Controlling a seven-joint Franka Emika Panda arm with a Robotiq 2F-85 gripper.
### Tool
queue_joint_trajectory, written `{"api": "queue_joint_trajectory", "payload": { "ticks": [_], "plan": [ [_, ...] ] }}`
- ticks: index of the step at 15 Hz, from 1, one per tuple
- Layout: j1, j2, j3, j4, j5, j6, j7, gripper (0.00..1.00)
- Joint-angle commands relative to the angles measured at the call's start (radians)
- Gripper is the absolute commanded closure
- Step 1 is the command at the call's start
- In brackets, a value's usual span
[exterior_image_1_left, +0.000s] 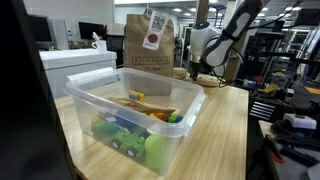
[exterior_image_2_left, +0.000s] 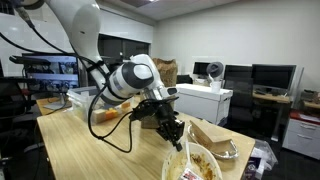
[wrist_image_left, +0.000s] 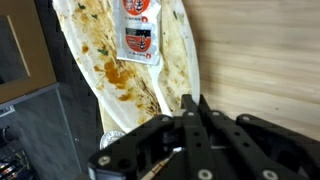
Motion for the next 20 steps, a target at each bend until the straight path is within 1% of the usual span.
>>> {"api": "queue_joint_trajectory", "payload": {
  "ticks": [1, 4, 6, 9, 11, 15, 20],
  "plan": [
    [0.044, -0.076, -0.023, -0.022, -0.044, -0.066, 0.036, 0.99],
    [0.069, -0.129, -0.020, -0.017, -0.106, -0.126, 0.053, 0.98],
    [0.075, -0.182, 0.002, -0.015, -0.198, -0.194, 0.078, 0.98],
    [0.050, -0.262, 0.059, -0.022, -0.295, -0.268, 0.060, 0.98],
    [0.025, -0.337, 0.120, -0.030, -0.345, -0.325, 0.036, 0.98],
    [-0.008, -0.454, 0.210, -0.039, -0.322, -0.368, -0.037, 0.98],
    [-0.028, -0.533, 0.279, -0.021, -0.303, -0.420, -0.155, 0.98]
  ]
}}
